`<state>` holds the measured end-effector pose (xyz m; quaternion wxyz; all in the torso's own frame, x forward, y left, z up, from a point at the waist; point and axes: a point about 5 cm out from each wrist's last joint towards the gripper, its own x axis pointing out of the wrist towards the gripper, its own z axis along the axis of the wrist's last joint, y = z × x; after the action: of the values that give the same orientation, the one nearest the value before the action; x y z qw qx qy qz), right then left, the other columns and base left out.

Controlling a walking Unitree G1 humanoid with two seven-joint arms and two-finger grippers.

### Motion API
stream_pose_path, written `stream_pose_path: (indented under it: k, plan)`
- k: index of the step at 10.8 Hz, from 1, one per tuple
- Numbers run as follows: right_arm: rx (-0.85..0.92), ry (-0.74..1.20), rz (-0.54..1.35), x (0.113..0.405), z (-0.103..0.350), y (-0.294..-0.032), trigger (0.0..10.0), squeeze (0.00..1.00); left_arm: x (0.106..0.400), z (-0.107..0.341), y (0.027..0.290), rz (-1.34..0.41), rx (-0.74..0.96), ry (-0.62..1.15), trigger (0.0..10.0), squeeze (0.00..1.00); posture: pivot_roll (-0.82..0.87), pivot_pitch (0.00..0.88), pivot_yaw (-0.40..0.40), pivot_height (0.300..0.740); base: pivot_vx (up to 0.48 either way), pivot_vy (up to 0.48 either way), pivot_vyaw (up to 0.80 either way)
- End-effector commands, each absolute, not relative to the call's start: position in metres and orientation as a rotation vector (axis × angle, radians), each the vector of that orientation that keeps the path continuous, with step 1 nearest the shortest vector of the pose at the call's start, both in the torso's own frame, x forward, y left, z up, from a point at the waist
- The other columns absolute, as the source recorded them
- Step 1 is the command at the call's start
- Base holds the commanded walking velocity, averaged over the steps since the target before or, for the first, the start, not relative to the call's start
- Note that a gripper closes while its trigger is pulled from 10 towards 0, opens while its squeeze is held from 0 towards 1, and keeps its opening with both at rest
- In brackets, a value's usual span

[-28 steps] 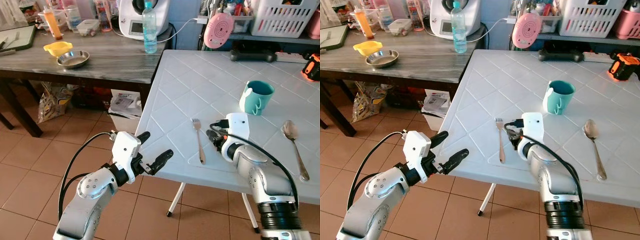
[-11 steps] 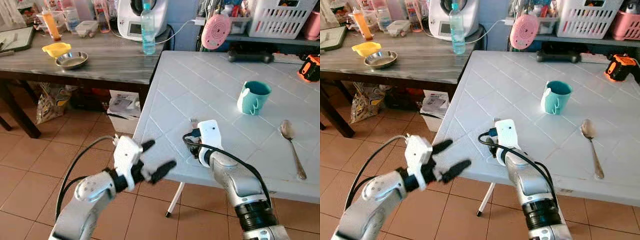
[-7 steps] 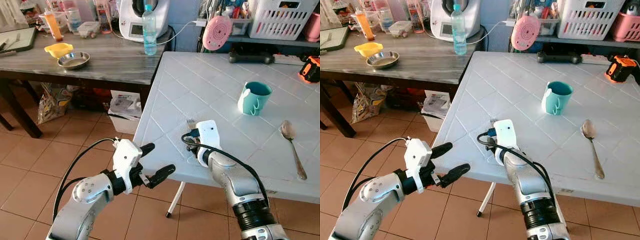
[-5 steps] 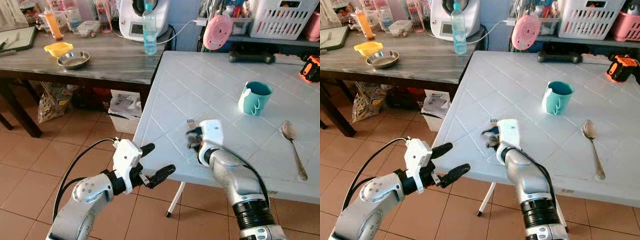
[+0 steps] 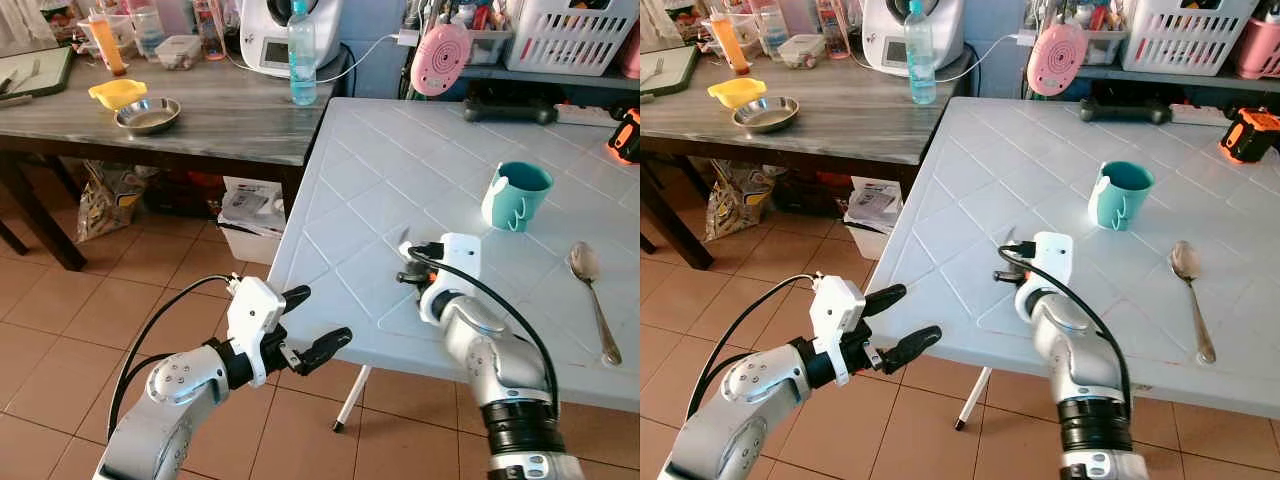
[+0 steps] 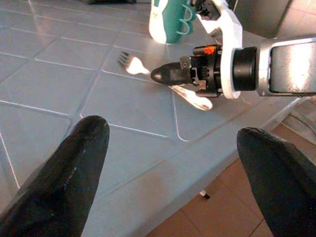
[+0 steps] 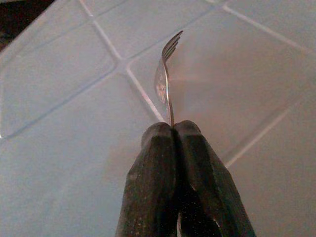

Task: Setting the table

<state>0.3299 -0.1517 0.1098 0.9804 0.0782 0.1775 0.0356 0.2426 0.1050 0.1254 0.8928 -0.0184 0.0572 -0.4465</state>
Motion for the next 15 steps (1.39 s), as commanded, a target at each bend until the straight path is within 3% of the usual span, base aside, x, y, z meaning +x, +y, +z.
stream_pose_path:
  k: [1, 5, 7, 8, 9, 10, 11, 15]
  plan:
    - [0.073, 0.363, 0.029, 0.327, 0.107, -0.160, 0.0, 0.00, 0.245, 0.129, 0.107, -0.914, -0.028, 0.113, 10.0, 0.00, 0.00, 0.051, 0.027, 0.740, 0.000, 0.000, 0.00]
    - [-0.510, 0.315, 0.035, 0.322, 0.108, -0.171, 0.0, 0.00, 0.245, 0.128, 0.105, -0.910, -0.035, 0.114, 10.0, 0.00, -0.01, 0.047, 0.027, 0.740, 0.000, 0.000, 0.00]
    - [-0.571, 0.350, 0.090, 0.318, 0.095, -0.163, 0.0, 0.00, 0.246, 0.129, 0.105, -0.908, -0.034, 0.115, 10.0, 0.00, 0.00, 0.049, 0.026, 0.740, 0.000, 0.000, 0.00]
    - [-0.586, 0.353, 0.117, 0.318, 0.091, -0.159, 0.8, 0.00, 0.246, 0.129, 0.105, -0.907, -0.035, 0.116, 10.0, 0.00, 0.00, 0.051, 0.027, 0.740, 0.000, 0.000, 0.00]
    - [-0.547, 0.350, 0.126, 0.318, 0.090, -0.155, 4.8, 1.00, 0.245, 0.128, 0.105, -0.907, -0.036, 0.117, 10.0, 0.00, 0.00, 0.051, 0.026, 0.740, 0.000, 0.000, 0.00]
    - [-0.478, 0.338, 0.121, 0.318, 0.093, -0.151, 10.0, 1.00, 0.245, 0.128, 0.105, -0.906, -0.036, 0.120, 10.0, 0.00, 0.00, 0.053, 0.025, 0.740, 0.000, 0.000, 0.00]
    - [-0.324, 0.298, 0.133, 0.320, 0.101, -0.144, 10.0, 1.00, 0.244, 0.126, 0.106, -0.906, -0.038, 0.124, 10.0, 0.00, 0.00, 0.054, 0.026, 0.740, 0.000, 0.000, 0.00]
    - [-0.211, 0.259, 0.144, 0.320, 0.106, -0.141, 10.0, 1.00, 0.244, 0.125, 0.105, -0.908, -0.035, 0.128, 10.0, 0.00, 0.00, 0.055, 0.027, 0.740, 0.000, 0.000, 0.00]
